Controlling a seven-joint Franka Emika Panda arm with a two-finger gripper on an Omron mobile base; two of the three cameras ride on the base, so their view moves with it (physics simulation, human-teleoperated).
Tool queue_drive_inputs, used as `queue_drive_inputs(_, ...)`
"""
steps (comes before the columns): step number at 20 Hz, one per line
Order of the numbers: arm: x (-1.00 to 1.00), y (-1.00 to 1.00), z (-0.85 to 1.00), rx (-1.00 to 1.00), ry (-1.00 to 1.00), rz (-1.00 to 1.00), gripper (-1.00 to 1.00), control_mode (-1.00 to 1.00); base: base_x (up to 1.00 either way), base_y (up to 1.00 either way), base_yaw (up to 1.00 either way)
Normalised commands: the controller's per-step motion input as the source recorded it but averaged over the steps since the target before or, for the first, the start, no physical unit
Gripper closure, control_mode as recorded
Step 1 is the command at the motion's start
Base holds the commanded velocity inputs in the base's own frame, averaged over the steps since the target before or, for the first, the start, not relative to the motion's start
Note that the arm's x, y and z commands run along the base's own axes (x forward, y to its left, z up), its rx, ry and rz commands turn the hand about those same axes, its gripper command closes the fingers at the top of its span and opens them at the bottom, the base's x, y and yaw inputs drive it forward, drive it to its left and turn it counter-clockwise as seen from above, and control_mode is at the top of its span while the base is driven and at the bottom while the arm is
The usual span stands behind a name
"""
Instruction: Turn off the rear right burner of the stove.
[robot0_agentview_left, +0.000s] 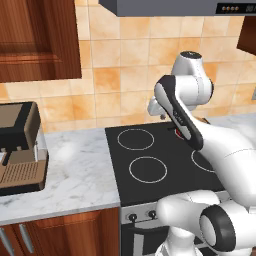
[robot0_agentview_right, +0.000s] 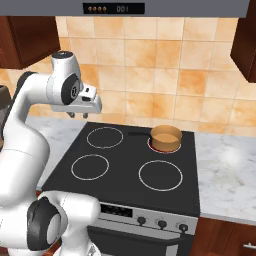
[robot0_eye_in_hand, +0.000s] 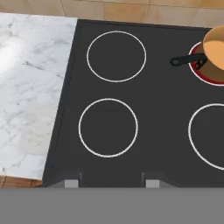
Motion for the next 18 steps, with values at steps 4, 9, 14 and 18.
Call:
queue_drive_inputs(4, -0.2, -0.03, -0.01, 0.0, 0.0, 0.0, -1.0, -1.0, 0.0, 0.0, 0.0)
queue_drive_inputs(9, -0.52, -0.49, -0.13, 0.0, 0.0, -0.01, -1.0, -1.0, 0.0, 0.0, 0.0)
queue_drive_inputs(14, -0.63, -0.95, -0.21, 0.03, -0.03, 0.0, -1.0, -1.0, 0.0, 0.0, 0.0)
queue_drive_inputs(18, -0.62, -1.0, -0.26, 0.02, -0.12, 0.0, -1.0, -1.0, 0.0, 0.0, 0.0)
